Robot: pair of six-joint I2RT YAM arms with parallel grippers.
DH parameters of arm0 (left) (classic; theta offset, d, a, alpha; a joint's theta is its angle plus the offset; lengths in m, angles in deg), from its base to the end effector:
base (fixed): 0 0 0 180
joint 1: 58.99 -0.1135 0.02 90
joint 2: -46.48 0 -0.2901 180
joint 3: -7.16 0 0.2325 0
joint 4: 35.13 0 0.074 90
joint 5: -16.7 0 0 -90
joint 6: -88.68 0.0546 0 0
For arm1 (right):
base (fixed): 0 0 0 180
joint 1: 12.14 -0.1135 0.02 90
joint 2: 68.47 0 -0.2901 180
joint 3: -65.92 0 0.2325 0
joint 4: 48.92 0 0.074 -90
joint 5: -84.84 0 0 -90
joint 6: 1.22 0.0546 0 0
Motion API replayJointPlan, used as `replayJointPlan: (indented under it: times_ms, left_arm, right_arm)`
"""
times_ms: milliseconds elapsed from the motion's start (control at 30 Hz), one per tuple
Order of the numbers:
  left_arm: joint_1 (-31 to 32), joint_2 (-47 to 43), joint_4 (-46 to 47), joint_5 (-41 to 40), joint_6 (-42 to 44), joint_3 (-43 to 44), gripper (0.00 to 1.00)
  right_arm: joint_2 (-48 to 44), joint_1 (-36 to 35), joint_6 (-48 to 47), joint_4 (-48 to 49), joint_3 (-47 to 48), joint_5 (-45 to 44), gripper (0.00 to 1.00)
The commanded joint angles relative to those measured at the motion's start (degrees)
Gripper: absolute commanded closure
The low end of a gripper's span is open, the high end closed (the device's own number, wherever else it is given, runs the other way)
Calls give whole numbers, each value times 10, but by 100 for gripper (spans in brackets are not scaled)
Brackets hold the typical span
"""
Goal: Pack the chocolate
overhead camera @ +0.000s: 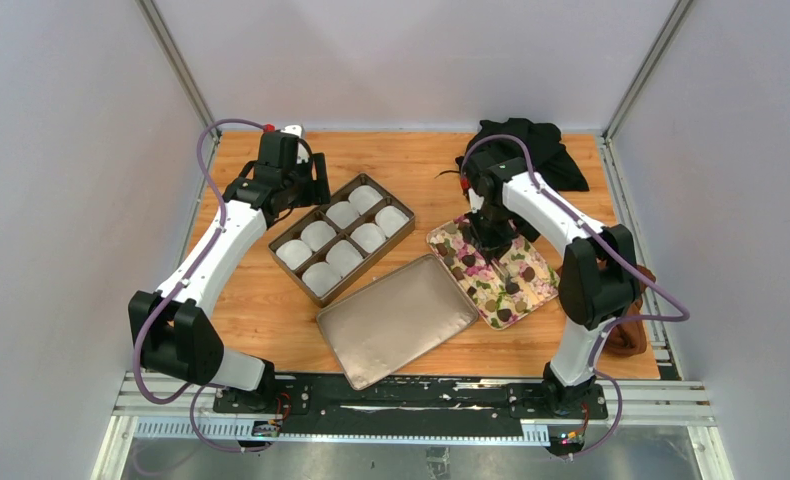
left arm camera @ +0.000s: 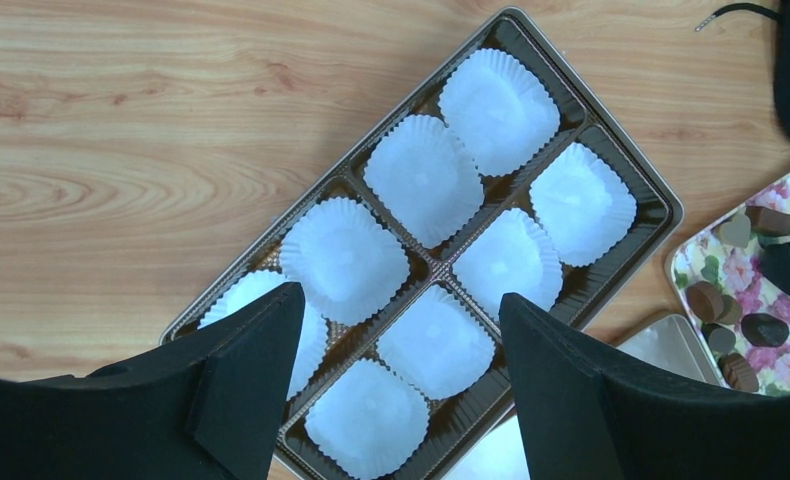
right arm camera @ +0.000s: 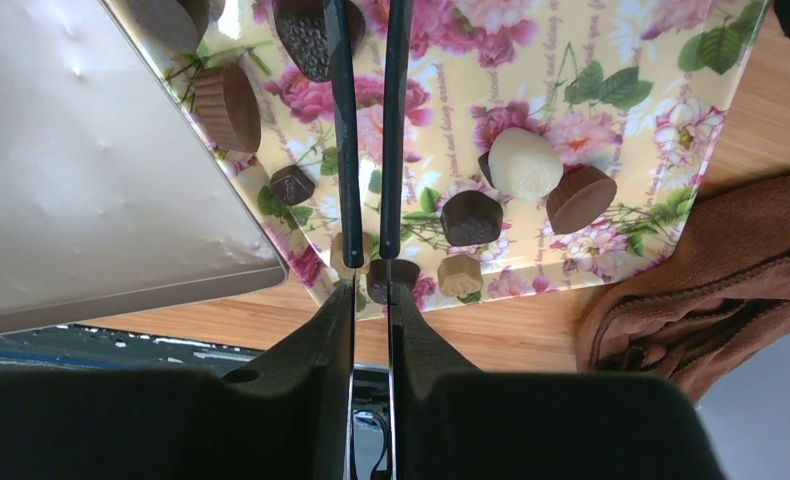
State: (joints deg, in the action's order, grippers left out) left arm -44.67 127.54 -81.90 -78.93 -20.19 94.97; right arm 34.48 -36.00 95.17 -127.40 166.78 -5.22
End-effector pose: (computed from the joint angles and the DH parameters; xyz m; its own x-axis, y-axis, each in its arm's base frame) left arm 0.2960 -0.0700 0.3449 -0.6457 -0.1674 -0.7451 -0.0375 0.9815 -0.1880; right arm 0.3095 0.1368 0.2609 -0.9416 -0.2948 -0.1629 -0.3014 0.9533 0.0172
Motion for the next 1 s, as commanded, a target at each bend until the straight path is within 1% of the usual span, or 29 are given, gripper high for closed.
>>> replayJointPlan:
  times_ms: [0, 167, 267, 367, 567, 767, 833, 967]
  left_arm:
    - [-3, -6, 0, -14, 4, 7, 23]
    - [-9, -6, -12, -28, 11, 11, 23]
    - [-26, -3, -29, -17, 4, 18, 23]
    - [-44, -2, -44, -14, -27, 15, 23]
    - [-75, -4, -62, -6, -58, -9, 23]
    - [-102, -7, -81, 7, -48, -4, 23]
    - [-104, -8, -89, 9, -44, 0, 23]
    - [-106, -11, -92, 10, -41, 3, 23]
  right_arm:
    - [-33, -7, 5, -50, 22, 15, 90]
    - [-50, -16, 11, -81, 58, 21, 91]
    - [-44, -34, 15, -100, 110, 20, 91]
    - [-21, -61, 25, -109, 179, 20, 91]
    - [74, -111, 37, -89, 340, 40, 90]
    - [206, -150, 33, -59, 495, 46, 90]
    - [231, -160, 40, -35, 519, 53, 90]
    - [262, -169, 41, -6, 537, 62, 89]
